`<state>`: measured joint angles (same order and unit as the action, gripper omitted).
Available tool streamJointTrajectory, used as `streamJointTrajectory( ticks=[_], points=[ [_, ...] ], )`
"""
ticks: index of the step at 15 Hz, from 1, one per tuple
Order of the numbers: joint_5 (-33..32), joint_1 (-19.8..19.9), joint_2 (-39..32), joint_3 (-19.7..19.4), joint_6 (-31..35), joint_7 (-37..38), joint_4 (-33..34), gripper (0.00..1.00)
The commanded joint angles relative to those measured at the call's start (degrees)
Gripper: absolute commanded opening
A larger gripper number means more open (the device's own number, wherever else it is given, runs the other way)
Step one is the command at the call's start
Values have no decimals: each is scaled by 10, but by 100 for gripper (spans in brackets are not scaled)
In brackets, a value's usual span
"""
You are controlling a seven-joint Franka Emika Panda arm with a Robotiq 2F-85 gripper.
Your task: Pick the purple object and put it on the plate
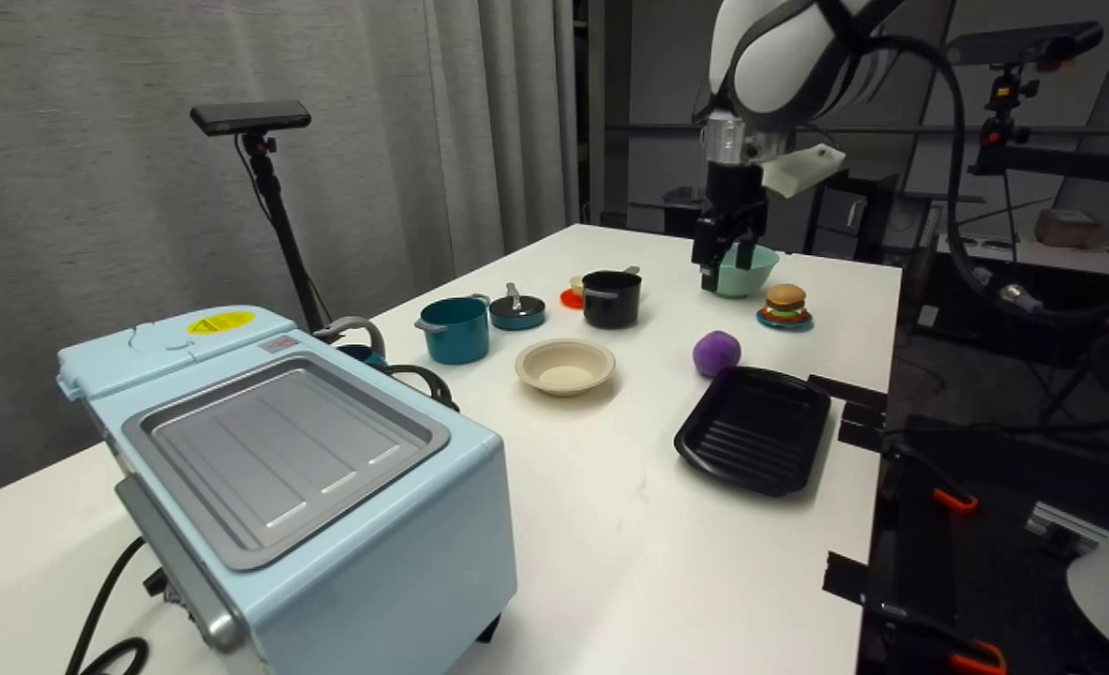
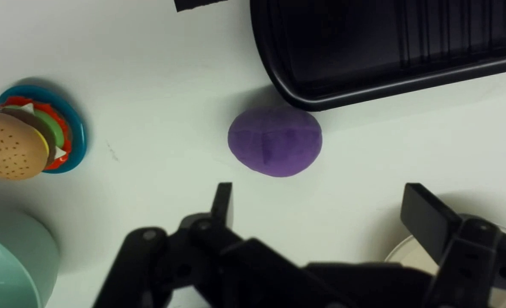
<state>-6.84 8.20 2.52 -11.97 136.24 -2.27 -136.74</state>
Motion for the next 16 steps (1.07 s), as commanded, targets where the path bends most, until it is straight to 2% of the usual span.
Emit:
streamJointTrajectory(
  ticks=[1, 7, 11, 12, 13, 14, 16],
  points=[
    [-18, 12, -91, 3, 44, 29, 36, 100],
    [-44, 3, -193, -3, 62, 76, 76, 100],
    [-58, -6, -235, -9, 57, 101, 92, 98],
    [-61, -8, -243, -11, 53, 108, 95, 74],
    [-63, -9, -250, -12, 50, 114, 100, 73],
    [-64, -9, -252, -13, 48, 119, 103, 68],
    [-59, -9, -246, -11, 43, 120, 110, 51]
  ],
)
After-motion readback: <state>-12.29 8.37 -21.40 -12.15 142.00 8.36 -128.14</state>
